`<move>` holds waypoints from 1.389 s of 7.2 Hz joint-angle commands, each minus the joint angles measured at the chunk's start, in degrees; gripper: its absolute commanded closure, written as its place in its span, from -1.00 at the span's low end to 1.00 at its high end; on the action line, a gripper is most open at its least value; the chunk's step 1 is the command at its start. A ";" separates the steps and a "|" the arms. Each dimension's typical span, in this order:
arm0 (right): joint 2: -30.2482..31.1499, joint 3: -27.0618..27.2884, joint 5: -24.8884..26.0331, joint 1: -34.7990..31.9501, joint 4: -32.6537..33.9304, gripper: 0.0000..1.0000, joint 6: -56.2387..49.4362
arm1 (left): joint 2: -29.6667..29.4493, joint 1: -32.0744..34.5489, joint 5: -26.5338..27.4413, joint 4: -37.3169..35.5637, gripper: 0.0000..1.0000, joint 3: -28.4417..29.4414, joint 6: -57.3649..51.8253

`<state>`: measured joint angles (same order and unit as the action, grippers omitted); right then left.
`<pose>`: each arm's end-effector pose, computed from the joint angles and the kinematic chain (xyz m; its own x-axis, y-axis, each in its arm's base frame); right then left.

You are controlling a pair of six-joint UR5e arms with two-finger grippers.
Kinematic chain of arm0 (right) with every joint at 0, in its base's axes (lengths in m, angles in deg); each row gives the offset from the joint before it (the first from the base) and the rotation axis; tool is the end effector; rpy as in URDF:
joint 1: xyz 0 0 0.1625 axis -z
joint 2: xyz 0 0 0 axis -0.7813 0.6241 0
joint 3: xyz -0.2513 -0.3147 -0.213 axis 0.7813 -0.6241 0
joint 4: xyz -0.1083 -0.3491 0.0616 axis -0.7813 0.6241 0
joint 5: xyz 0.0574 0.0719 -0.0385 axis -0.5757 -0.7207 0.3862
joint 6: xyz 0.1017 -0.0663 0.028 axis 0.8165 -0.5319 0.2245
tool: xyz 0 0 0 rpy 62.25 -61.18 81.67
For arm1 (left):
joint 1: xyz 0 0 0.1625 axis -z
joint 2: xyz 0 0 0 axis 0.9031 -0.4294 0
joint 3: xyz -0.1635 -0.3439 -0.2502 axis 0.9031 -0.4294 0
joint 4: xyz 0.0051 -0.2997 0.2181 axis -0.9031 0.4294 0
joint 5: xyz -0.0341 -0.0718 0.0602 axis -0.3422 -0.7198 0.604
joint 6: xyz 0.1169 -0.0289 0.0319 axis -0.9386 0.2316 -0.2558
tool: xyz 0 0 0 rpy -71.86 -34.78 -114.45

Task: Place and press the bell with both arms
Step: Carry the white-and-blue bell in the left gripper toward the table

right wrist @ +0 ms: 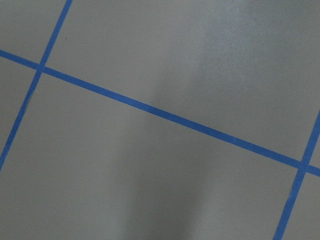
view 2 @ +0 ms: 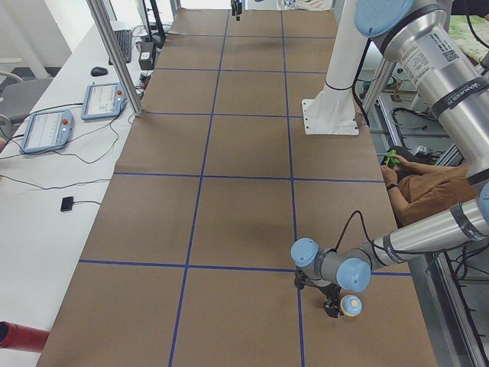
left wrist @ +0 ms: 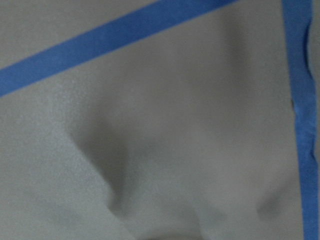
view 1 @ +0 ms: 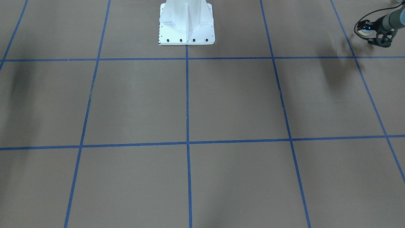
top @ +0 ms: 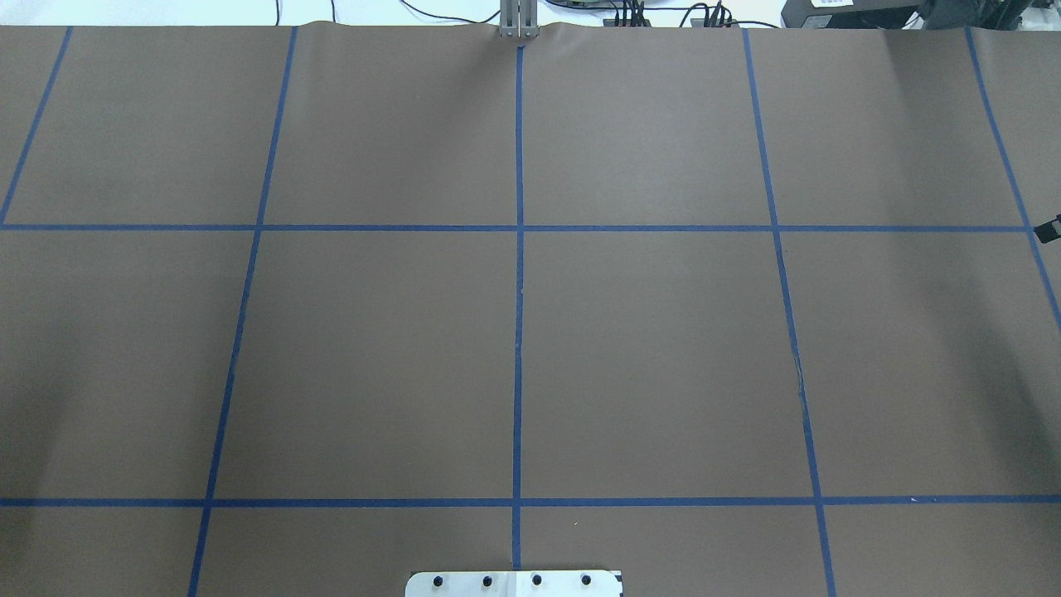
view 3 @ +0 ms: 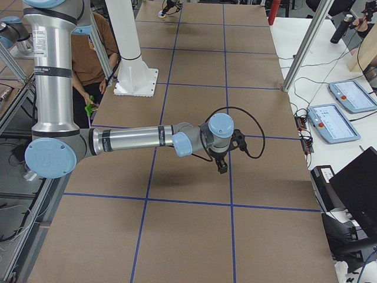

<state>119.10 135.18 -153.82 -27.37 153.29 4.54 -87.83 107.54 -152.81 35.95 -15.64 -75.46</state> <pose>-0.0514 -0.4543 0.6243 0.5887 -0.3517 0.7278 0.1634 0.9336 0.3190 0.0446 -0.1053 0.8391 0.6609 0.3444 -0.6668 -0.6059 0.7691 -0.2033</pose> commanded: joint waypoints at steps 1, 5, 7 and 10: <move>0.01 0.08 -0.01 0.00 -0.07 -1.00 0.01 | 0.12 -0.34 -1.69 0.00 -0.99 0.76 0.18; 0.18 0.08 -0.19 0.70 -0.07 -1.00 0.01 | -2.16 -1.14 -1.70 0.00 -0.99 3.83 0.35; 0.27 0.26 -0.36 0.70 -0.07 -1.00 0.01 | -2.17 -1.23 -1.96 0.00 -0.99 3.84 0.44; 0.27 0.87 -1.07 0.70 -0.07 -1.00 0.10 | -2.08 -1.40 -3.10 0.00 -0.23 3.84 0.53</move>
<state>119.37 135.68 -154.74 -26.67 153.22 4.63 -89.98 106.22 -155.31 35.95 -11.81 -75.00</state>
